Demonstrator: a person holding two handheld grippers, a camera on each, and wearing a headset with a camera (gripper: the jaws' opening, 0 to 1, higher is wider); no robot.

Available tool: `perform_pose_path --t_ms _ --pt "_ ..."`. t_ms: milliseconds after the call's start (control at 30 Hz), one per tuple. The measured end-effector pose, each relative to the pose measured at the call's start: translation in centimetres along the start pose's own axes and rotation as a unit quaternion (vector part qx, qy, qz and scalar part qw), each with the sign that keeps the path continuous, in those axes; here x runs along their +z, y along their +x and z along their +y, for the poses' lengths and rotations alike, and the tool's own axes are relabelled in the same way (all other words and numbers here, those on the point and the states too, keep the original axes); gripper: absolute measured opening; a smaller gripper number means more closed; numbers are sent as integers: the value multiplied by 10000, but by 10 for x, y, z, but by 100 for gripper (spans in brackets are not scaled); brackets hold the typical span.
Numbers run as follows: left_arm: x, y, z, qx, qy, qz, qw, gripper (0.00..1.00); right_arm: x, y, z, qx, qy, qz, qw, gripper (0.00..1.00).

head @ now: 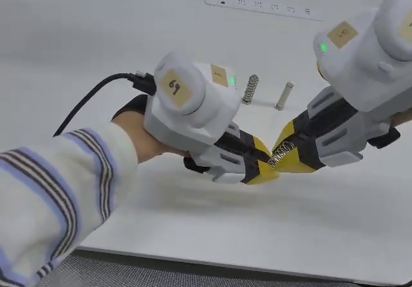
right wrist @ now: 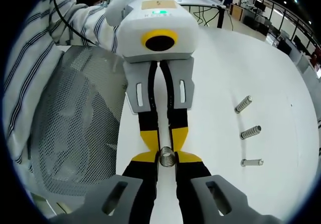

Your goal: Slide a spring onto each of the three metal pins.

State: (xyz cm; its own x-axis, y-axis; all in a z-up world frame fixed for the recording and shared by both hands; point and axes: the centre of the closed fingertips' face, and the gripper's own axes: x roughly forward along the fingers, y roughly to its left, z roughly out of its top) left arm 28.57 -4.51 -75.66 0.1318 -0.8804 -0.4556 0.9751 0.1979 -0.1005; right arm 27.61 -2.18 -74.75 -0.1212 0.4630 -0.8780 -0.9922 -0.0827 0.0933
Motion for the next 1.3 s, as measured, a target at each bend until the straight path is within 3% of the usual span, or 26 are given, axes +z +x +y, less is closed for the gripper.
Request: perform_pose_path --t_ms 400,900,1133,1300 --pt "-4 0 2 21 -67 72 9999 2 0 4 0 36 147 39 9999 8" --pt "-3 -8 11 222 20 -8 9998 2 8 3 -9 -161 294 -79 9994 8" --pt "-5 -13 14 315 -28 -25 9995 8 11 5 -12 -139 276 -127 9994 8" --pt "-6 -18 19 439 -115 -129 9989 17 10 7 -14 -147 289 -119 9994 8"
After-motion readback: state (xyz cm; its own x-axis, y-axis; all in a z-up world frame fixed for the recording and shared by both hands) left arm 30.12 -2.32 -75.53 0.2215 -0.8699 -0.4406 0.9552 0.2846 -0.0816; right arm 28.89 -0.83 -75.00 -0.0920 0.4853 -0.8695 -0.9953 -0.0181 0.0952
